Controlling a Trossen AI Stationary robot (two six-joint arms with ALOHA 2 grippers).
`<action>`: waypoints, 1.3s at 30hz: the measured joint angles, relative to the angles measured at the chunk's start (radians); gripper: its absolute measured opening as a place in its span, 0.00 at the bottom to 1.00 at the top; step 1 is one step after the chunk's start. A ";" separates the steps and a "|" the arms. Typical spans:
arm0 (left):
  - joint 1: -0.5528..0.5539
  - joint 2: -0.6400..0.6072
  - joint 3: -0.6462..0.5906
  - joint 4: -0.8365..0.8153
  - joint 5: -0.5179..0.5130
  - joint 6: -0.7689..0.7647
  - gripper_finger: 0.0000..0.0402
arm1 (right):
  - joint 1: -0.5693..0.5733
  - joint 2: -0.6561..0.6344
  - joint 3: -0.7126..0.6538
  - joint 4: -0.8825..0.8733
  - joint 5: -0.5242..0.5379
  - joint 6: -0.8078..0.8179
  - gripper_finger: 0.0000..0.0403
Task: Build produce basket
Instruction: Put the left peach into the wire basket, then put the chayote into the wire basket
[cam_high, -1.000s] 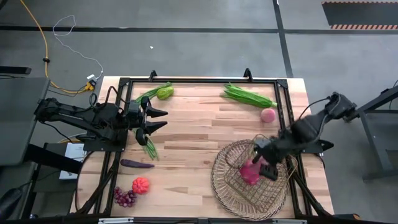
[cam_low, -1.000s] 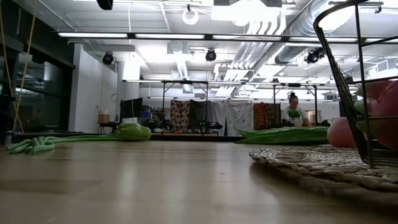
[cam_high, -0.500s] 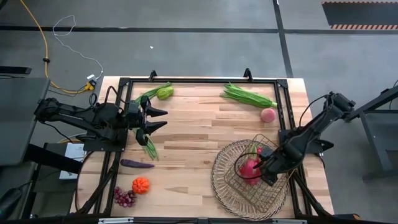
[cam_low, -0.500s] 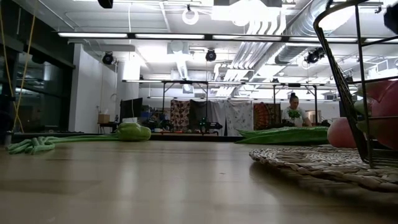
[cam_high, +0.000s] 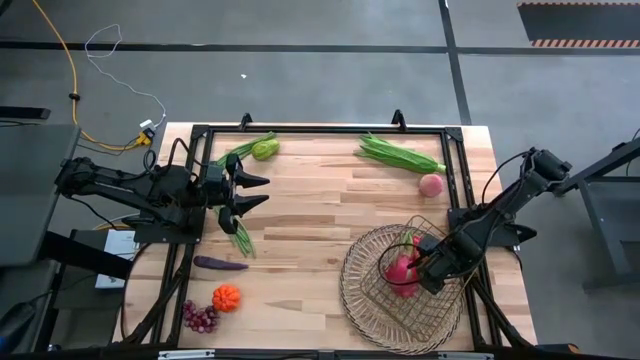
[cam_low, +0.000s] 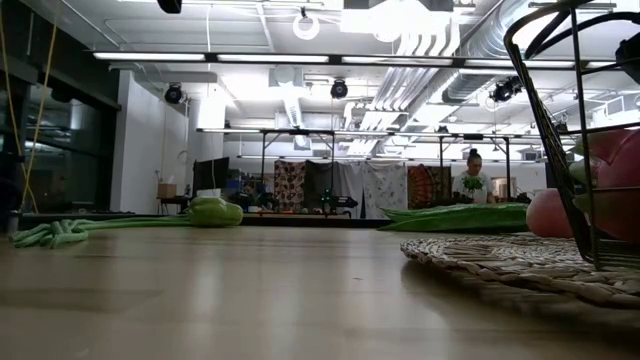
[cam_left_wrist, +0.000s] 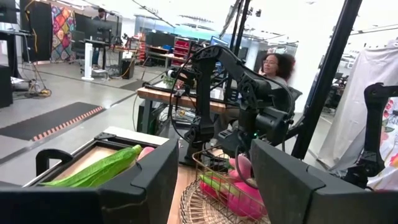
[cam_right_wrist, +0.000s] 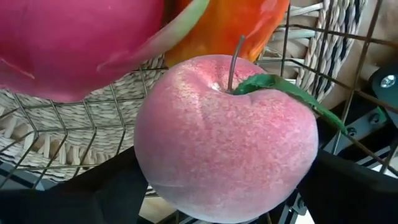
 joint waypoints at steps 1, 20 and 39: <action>0.000 0.000 0.000 0.000 0.000 0.000 0.47 | 0.000 0.000 0.000 0.001 -0.005 0.001 0.89; 0.000 0.000 0.000 0.000 0.000 0.000 0.47 | 0.000 0.000 0.000 -0.004 -0.059 -0.020 0.95; 0.000 0.000 0.000 0.000 0.000 0.001 0.47 | -0.038 -0.249 0.089 0.072 -0.062 -0.071 0.99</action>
